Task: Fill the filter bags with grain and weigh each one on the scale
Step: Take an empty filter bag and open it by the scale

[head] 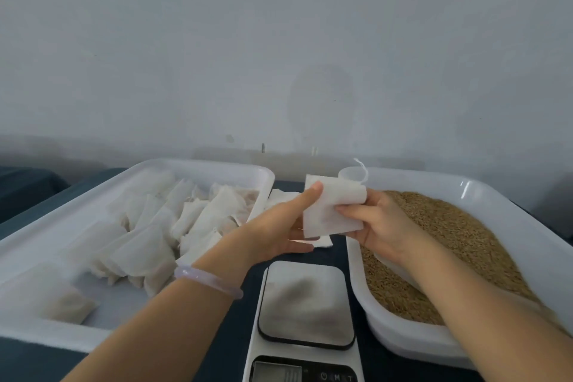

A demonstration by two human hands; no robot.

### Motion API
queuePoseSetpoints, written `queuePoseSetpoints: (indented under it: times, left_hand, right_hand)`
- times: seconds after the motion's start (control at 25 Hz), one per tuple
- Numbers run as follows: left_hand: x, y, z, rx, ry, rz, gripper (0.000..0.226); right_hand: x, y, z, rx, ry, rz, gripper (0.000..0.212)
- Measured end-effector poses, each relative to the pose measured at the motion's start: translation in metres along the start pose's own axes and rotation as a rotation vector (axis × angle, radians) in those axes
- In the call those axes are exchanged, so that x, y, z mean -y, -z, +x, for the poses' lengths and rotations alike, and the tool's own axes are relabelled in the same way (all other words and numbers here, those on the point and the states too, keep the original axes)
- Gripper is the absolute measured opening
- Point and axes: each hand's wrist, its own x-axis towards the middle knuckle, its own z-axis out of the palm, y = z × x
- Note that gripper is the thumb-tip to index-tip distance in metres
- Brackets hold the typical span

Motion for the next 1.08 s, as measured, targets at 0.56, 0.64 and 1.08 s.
queuePoseSetpoints:
  times: [0.56,0.64,1.08]
  left_hand:
    - [0.009,0.008,0.007,-0.333,-0.287,0.299,0.017]
    - [0.011,0.009,0.008,-0.356,-0.29,0.297,0.017]
    - [0.008,0.009,0.003,-0.319,-0.197,0.269,0.025]
  right_hand:
    - [-0.006,-0.013,-0.008,-0.223,0.508,-0.839,0.027]
    - [-0.007,-0.015,-0.008,-0.203,0.547,-0.862,0.023]
    - [-0.006,-0.016,-0.009,-0.193,0.468,-0.997,0.018]
